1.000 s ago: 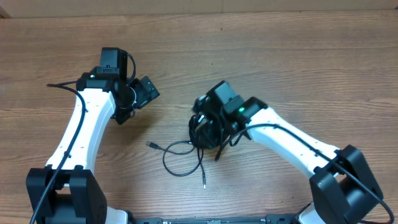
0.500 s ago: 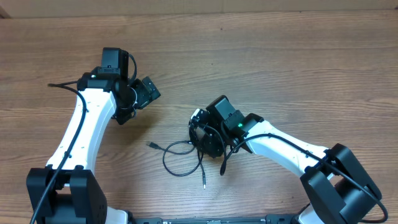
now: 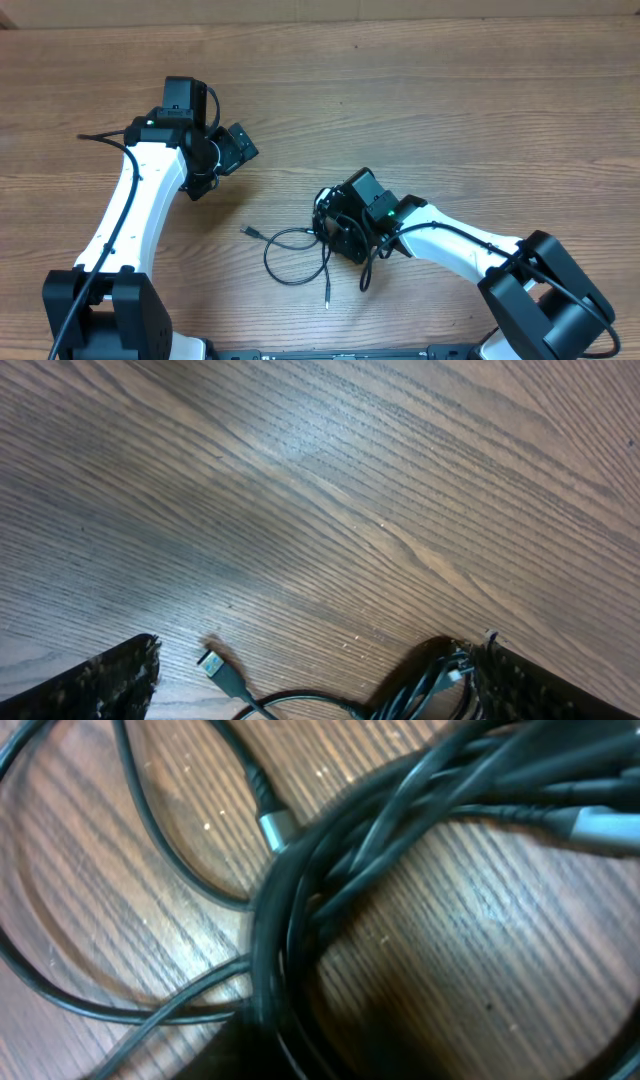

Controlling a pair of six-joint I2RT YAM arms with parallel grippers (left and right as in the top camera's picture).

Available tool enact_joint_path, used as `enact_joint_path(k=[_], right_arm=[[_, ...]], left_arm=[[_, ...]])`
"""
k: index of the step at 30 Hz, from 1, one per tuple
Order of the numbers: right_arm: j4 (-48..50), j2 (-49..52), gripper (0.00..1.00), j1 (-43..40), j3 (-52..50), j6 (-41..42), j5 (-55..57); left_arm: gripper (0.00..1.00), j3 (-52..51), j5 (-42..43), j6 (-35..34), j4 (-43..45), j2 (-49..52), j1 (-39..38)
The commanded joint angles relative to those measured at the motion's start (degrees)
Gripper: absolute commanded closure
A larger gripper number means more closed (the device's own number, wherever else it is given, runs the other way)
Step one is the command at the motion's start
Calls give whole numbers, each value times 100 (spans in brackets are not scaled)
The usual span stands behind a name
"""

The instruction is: Untangle cables

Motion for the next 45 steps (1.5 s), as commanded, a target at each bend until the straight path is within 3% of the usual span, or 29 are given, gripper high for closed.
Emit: enact_joint_path(k=[1, 5, 10, 14, 19, 25, 28, 30, 35, 38, 39, 41, 45], right_arm=[[37, 31, 95, 2, -208, 184, -164], [133, 28, 96, 0, -155, 671, -354], [-409, -122, 96, -4, 461, 857, -420], [-752, -304, 96, -4, 1360, 846, -1349], [-979, -369, 96, -4, 2033, 199, -3220], [-986, -369, 96, -22, 2039, 70, -3377], [-909, -369, 96, -46, 2039, 72, -3467], [-861, -369, 96, -79, 2039, 74, -3650], [-535, -369, 96, -437, 2039, 70, -4728], [-354, -369, 96, -647, 2039, 72, -4898], [-273, -367, 96, -743, 2039, 74, -5047], [-232, -367, 96, -758, 2039, 74, -5283], [-160, -367, 96, -745, 2039, 74, -5493]], left_arm=[[0, 42, 22, -55, 2, -149, -44], [0, 42, -61, -55, -33, -149, -44], [0, 42, -63, -55, -22, -149, -44], [0, 42, -59, -35, -17, -149, -44], [3, 42, 57, 448, -42, -149, -44], [4, 42, 850, 1381, -44, -149, -44], [14, 42, 1095, 1427, -42, -149, -42], [16, 42, 1276, 1569, -37, -149, -42], [27, 42, 1587, 1707, -48, -149, -44], [24, 42, 2164, 1703, 13, -149, -44], [27, 42, 2800, 1703, 149, -149, -44], [33, 42, 3265, 1705, 291, -149, -44], [43, 39, 3373, 1735, 323, -149, -52]])
